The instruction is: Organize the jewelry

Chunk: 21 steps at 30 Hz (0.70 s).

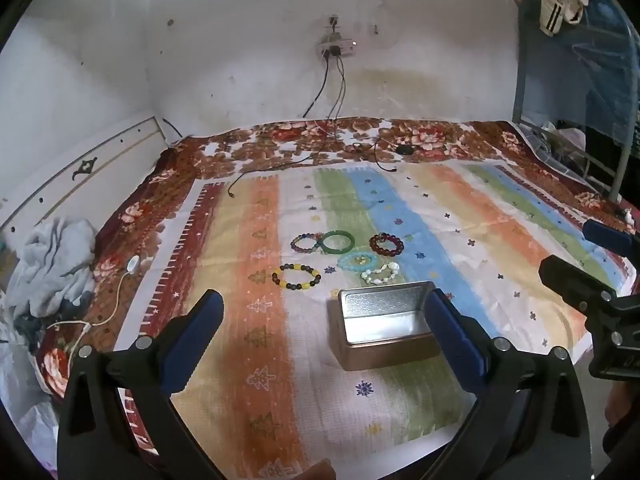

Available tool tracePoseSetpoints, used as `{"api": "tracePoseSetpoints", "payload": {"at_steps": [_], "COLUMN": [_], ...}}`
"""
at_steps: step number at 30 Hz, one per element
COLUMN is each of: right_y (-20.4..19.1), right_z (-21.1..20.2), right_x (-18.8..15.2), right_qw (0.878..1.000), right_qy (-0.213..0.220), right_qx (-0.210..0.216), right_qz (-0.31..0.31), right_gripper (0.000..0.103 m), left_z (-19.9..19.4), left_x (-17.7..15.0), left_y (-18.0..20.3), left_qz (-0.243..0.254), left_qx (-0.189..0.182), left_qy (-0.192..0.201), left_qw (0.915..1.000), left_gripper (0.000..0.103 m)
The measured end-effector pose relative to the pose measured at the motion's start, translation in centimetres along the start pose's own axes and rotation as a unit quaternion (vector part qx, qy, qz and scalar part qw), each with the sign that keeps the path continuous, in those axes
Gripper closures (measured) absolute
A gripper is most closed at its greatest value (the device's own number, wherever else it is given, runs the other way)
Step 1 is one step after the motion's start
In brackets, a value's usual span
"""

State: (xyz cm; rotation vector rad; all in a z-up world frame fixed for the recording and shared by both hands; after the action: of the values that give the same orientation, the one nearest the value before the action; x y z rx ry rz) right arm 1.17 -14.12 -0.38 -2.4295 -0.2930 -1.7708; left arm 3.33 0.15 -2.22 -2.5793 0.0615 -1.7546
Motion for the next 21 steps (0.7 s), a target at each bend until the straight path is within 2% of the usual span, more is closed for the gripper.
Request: {"api": "tracePoseSetpoints", "payload": {"at_steps": [5, 13, 16, 18, 21], "right_y": [-0.2, 0.6, 0.4, 0.3, 0.4], "right_z": [-0.1, 0.2, 0.3, 0.4, 0.5], "right_x": [0.0, 0.0, -0.1, -0.3, -0.4], "right_qw": [1.000, 1.000, 1.000, 1.000, 1.000], "right_qy": [0.002, -0.008, -0.007, -0.008, -0.008], "right_qx": [-0.010, 0.008, 0.004, -0.011, -0.008], "right_qz": [-0.013, -0.001, -0.003, -0.010, -0.008], "right_gripper": [0.005, 0.005, 0.005, 0.005, 0.005], "left_z": [-0.2, 0.2, 0.3, 0.2, 0.2], "left_x": [-0.1, 0.0, -0.3, -0.6, -0.7], "left_y": [0.2, -0.5, -0.7, -0.6, -0.7], "left_qz": [-0.005, -0.008, -0.022, -0.021, -0.016], "left_qx": [0.000, -0.003, -0.006, -0.010, -0.003], "left_qy": [0.002, -0.008, -0.011, -0.012, -0.010], "left_qw": [1.0000, 0.9999, 0.9997, 0.9997, 0.9998], "left_gripper": [0.005, 0.005, 0.005, 0.005, 0.005]}}
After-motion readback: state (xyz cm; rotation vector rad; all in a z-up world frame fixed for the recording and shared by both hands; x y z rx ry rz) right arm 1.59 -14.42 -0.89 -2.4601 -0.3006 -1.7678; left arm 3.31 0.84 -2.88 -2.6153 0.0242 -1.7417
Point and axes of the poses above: each gripper's, at about its wrist camera, not at the fingertips, and z roughly the way its jaws point, y to its right, x to its top, the point moved 4 cm from there along z, roughly the way its jaws point, and after that the axes turned 14 degrees about y, right-handed, at the moved point
